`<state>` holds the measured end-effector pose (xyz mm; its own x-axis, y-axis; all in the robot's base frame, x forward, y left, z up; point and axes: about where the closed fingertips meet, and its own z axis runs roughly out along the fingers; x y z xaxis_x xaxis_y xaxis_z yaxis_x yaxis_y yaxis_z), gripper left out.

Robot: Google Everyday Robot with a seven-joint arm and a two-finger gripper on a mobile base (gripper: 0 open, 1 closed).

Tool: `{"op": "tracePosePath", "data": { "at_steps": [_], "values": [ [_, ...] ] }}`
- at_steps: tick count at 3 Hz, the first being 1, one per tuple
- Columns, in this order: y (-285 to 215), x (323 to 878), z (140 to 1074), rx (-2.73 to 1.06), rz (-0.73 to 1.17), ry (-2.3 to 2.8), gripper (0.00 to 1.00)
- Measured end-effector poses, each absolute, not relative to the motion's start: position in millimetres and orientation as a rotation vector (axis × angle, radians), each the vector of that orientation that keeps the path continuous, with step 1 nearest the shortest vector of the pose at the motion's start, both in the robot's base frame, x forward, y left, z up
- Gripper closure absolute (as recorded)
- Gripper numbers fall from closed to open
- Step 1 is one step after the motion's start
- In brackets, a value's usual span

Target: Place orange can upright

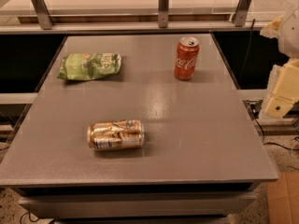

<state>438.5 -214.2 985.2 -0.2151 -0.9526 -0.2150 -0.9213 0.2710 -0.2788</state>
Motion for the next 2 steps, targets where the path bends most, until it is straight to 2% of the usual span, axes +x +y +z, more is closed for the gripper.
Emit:
{"op": "tracePosePath", "data": {
  "at_steps": [2],
  "values": [
    [-208.5,433.7,988.8,-1.723,-0.118,2.188,0.00]
  ]
}}
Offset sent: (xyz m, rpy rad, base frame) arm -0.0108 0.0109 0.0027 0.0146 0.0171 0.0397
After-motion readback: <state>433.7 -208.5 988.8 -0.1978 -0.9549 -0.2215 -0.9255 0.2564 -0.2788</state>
